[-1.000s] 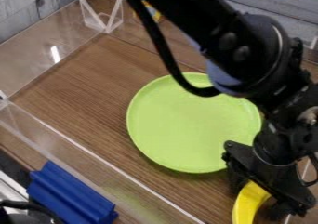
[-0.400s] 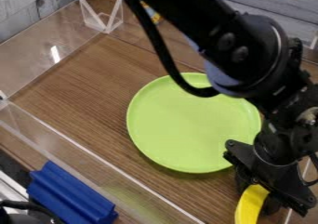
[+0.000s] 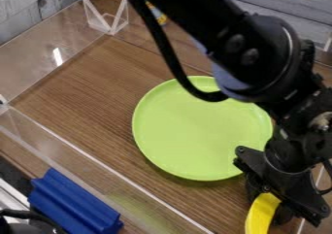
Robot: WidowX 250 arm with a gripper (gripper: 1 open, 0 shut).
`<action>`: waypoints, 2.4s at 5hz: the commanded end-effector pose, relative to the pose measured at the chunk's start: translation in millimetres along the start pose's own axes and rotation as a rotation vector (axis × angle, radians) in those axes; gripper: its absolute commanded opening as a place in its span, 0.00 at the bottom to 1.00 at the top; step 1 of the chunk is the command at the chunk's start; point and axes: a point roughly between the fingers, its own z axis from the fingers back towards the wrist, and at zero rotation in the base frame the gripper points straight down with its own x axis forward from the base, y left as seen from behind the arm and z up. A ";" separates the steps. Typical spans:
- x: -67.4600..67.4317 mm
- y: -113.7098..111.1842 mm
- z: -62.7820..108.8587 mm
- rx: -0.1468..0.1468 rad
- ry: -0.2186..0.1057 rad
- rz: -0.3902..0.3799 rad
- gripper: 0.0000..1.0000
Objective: Put the banana in the green plate
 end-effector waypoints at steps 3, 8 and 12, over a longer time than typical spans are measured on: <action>-0.1 -4.1 3.2 -0.011 -0.008 -0.026 0.00; -0.6 0.1 23.6 0.004 0.070 -0.010 0.00; 13.6 19.4 88.5 0.065 0.103 -0.022 0.00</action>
